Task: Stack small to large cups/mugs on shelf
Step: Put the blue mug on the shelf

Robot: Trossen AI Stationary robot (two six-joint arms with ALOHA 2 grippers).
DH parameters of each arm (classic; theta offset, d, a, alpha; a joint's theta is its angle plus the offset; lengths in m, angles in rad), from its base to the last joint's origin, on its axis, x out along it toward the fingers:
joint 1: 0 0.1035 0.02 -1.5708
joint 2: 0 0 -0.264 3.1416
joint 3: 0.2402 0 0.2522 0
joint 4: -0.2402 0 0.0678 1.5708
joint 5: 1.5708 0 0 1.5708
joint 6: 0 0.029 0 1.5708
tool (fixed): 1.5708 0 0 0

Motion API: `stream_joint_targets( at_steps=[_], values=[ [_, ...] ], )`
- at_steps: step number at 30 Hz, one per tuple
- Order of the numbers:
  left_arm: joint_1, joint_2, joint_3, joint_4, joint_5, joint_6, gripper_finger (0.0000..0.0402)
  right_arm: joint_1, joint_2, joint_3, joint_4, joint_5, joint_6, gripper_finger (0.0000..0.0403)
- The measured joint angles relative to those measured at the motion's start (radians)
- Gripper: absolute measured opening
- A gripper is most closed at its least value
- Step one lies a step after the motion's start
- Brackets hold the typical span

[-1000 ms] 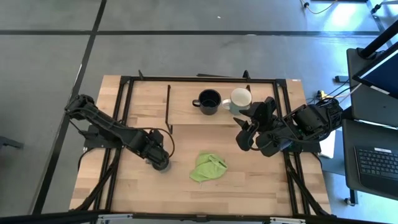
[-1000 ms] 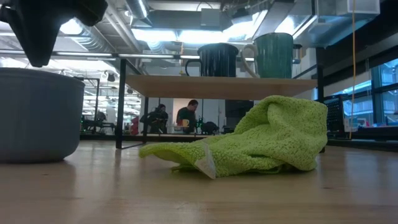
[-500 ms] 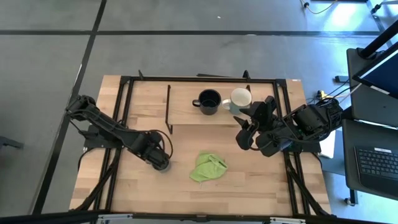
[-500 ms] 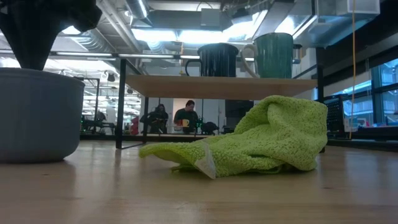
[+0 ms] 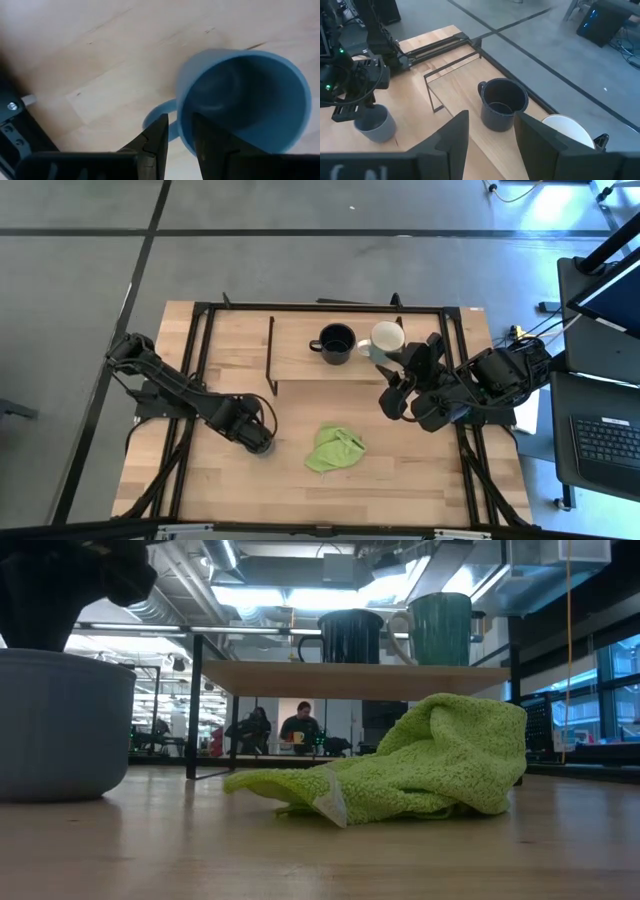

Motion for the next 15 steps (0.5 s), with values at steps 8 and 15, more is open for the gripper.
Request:
stream_joint_targets(
  at_steps=[8,15],
  values=[
    [-0.007,0.0,-0.05,0.071,0.003,-0.019,0.008,0.0,0.0,0.0,0.0,0.011,-0.023,0.0159],
    [-0.018,0.0,-0.106,0.177,0.011,-0.041,0.0073,0.0,0.0,0.0,0.0,0.011,-0.026,0.0159]
  ],
)
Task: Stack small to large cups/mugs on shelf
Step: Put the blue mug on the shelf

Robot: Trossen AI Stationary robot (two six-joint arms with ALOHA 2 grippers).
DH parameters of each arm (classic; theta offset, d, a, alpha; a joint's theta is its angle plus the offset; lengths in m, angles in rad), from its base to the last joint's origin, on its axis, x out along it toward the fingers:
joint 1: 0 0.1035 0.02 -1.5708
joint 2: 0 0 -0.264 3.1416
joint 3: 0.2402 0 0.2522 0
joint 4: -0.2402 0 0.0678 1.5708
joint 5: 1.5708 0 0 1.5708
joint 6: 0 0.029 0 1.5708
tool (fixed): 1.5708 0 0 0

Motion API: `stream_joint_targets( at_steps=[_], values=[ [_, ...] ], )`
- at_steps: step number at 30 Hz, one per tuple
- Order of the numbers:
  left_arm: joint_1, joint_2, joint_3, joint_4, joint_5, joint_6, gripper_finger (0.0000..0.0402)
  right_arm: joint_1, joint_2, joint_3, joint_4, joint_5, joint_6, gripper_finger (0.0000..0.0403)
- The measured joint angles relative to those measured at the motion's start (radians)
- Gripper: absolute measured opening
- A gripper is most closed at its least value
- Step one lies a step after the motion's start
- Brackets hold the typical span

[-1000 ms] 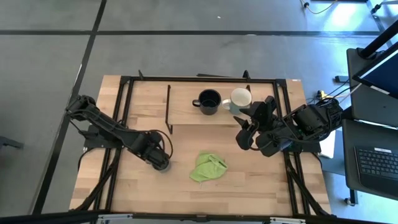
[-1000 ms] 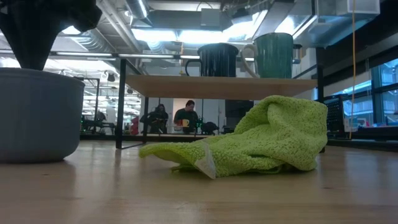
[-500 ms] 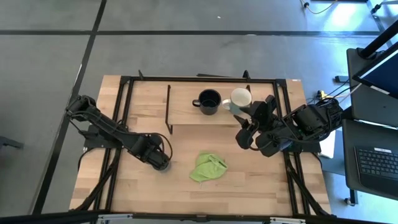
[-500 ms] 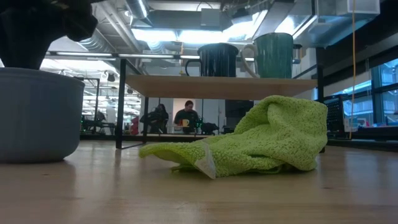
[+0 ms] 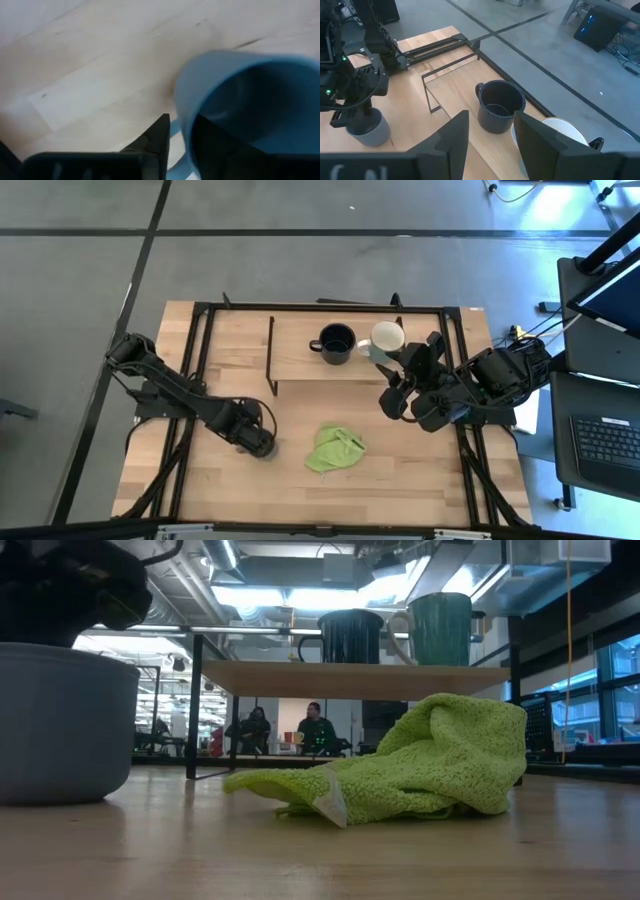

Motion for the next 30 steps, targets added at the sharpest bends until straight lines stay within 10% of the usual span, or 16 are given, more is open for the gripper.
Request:
stream_joint_targets(
  at_steps=[16,30],
  values=[
    [0.094,-0.018,0.193,-0.214,-0.028,0.195,0.0003,-0.024,0.0,0.0,0.0,-0.004,-0.021,0.0159],
    [0.537,-0.052,0.573,-0.455,-0.158,0.719,0.0002,-0.024,0.0,0.0,0.0,-0.004,0.005,0.0159]
  ],
)
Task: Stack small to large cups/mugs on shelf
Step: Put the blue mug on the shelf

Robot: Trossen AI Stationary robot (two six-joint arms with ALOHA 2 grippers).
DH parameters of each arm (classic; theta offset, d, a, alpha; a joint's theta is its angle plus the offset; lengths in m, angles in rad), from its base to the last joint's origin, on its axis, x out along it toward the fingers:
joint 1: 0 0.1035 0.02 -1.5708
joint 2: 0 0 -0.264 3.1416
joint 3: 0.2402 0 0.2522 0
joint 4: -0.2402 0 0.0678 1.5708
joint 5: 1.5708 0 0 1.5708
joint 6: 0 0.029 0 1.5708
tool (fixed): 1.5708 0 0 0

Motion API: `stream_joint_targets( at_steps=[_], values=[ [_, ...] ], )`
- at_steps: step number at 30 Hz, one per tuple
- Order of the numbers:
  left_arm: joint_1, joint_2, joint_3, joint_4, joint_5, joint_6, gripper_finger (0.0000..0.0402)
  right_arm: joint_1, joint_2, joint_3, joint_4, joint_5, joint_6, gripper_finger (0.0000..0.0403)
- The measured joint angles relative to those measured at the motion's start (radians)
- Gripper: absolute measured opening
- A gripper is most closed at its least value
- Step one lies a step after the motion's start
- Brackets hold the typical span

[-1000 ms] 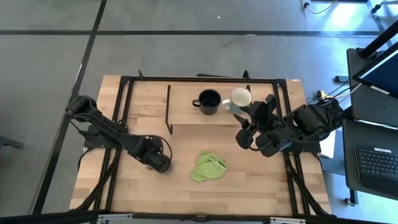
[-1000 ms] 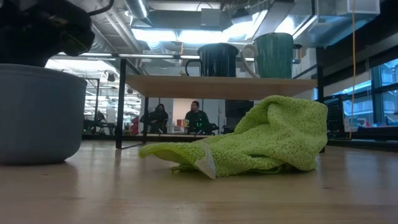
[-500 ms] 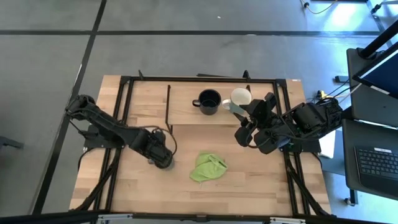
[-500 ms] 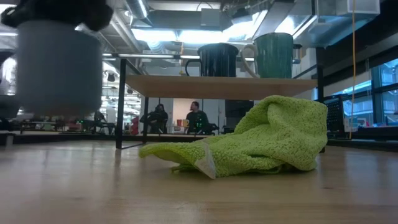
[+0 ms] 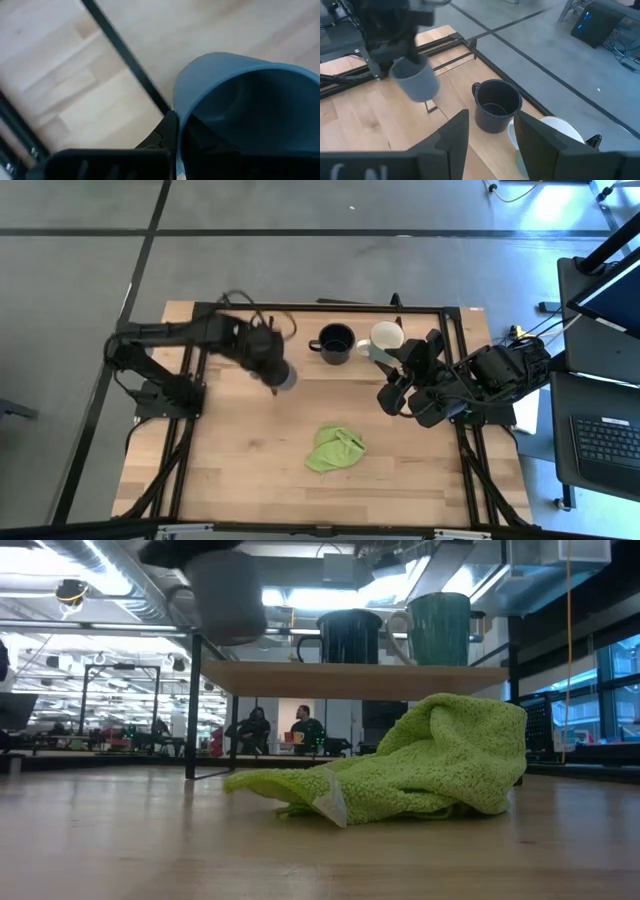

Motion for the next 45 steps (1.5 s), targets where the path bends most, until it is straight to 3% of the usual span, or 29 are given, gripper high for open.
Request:
stream_joint_targets(
  at_steps=[5,14,25,33,45],
  values=[
    [0.123,0.012,0.023,0.065,0.046,0.118,0.0001,0.0,0.0,0.0,0.0,0.0,0.016,0.0159],
    [0.198,0.126,0.138,0.062,0.104,0.263,0.0001,0.0,0.0,0.0,0.0,0.0,0.024,0.0159],
    [0.274,0.309,0.379,-0.156,0.109,0.424,0.0,0.0,0.0,0.0,0.0,0.0,0.037,0.0159],
    [0.334,0.321,0.385,-0.157,0.112,0.452,0.0,0.0,0.0,0.0,0.0,0.0,0.036,0.0159],
    [0.336,0.372,0.375,-0.155,0.121,0.489,0.0003,0.0,0.0,0.0,0.0,0.0,0.026,0.0159]
  ],
)
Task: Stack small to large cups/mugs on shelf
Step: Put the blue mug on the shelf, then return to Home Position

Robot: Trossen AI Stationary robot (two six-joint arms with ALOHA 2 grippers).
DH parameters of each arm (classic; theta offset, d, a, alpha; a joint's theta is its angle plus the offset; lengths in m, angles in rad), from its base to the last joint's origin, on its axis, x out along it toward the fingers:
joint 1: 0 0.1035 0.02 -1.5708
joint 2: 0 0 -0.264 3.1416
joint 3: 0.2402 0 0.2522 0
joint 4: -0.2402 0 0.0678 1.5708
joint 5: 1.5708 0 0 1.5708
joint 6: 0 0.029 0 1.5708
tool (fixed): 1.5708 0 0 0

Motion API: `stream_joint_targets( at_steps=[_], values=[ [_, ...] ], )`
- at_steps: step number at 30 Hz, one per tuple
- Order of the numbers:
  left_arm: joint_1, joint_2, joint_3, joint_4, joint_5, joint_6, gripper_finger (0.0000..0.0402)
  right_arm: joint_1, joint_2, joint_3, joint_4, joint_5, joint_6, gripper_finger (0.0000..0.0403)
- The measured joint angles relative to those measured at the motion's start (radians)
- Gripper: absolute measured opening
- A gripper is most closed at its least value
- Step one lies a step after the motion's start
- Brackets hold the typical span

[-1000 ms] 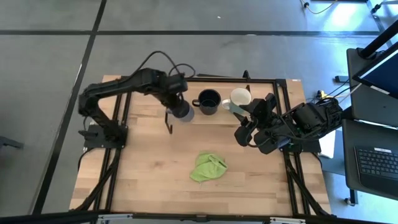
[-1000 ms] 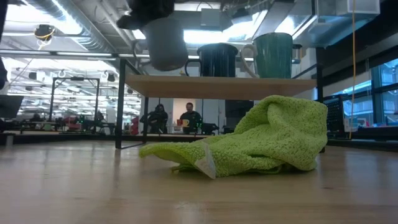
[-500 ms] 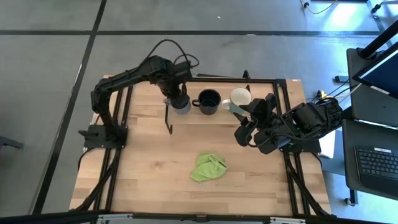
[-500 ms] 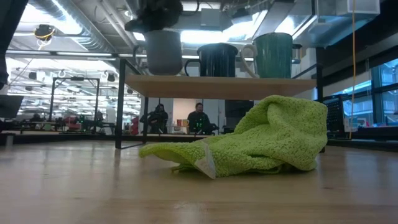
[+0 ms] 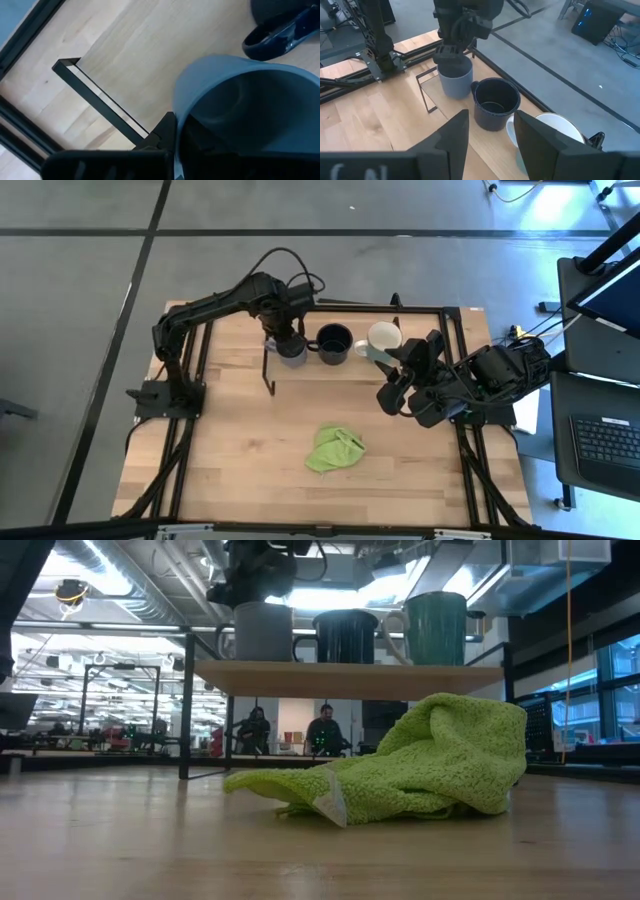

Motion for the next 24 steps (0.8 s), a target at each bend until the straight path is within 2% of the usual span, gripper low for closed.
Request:
stream_joint_targets(
  at_steps=[15,20,24],
  values=[
    [0.008,0.002,0.0,0.0,0.0,0.012,0.0007,0.0,0.0,0.0,0.0,-0.001,0.0,0.0159],
    [0.008,0.007,0.003,-0.004,-0.015,0.014,0.0028,0.0,0.0,0.0,0.0,-0.001,-0.003,0.0159],
    [0.003,0.007,0.05,-0.006,-0.015,0.021,0.0051,0.0,0.0,0.0,0.0,-0.001,-0.005,0.0159]
  ],
)
